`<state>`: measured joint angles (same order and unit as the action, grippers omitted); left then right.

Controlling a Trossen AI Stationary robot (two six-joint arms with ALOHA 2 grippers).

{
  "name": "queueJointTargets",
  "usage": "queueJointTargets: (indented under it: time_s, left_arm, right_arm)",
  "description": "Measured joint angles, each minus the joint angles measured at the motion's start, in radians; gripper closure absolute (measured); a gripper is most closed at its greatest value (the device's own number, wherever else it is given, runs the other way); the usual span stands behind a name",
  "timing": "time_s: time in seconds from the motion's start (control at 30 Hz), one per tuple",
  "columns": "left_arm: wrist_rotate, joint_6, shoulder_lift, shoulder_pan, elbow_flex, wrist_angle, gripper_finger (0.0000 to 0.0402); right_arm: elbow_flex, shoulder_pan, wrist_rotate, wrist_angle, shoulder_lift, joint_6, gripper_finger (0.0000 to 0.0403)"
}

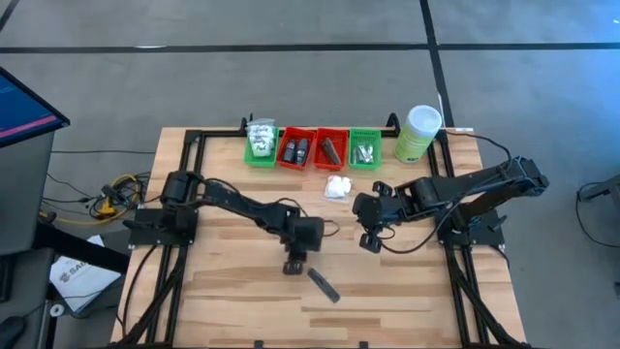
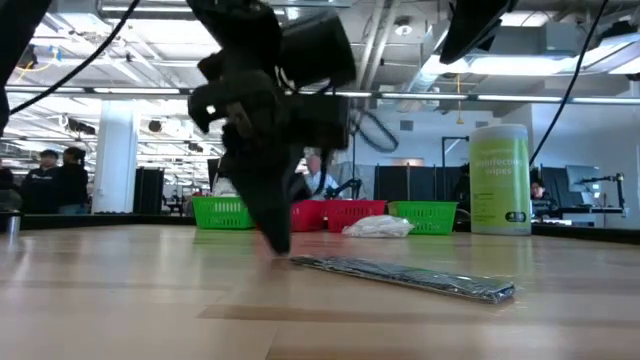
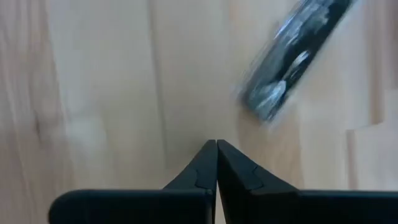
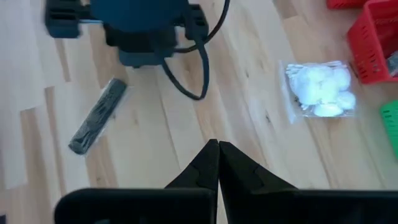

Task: Pick & Place Travel size toiletries
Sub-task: Put the comb into the right red basket

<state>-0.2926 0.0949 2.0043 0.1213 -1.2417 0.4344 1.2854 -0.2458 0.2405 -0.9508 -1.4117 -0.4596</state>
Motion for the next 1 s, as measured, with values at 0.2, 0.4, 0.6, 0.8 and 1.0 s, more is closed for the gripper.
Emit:
queueJointTargets:
  time_s: [0.2, 0.4, 0.6, 0.8, 1.0]
  left_arm:
    - [-0.006, -0.034, 0.016, 0.071, -0.008, -0.067, 0.0401]
    - [0.022, -0.072, 0.013, 0.107, -0.054, -0.090, 0.0401]
    - [0.028, -0.123, 0.035, 0.122, -0.085, -0.155, 0.0401]
    - [-0.055, -0.107, 0.126, 0.120, -0.096, -0.209, 0.0401]
    - [-0.034, 0.039, 0.149, 0.074, -0.090, -0.247, 0.0401]
  right_arm:
    - [0.000, 0.022, 0.021, 0.009, 0.000, 0.007, 0.0402]
    - [0.000, 0.047, 0.022, 0.048, 0.000, 0.007, 0.0402]
    - [0.000, 0.067, 0.021, 0.049, 0.000, -0.001, 0.0402]
    - [0.000, 0.075, 0.005, 0.038, 0.000, -0.018, 0.0402]
    - [0.000, 0.075, -0.004, 0.039, 0.000, -0.028, 0.0402]
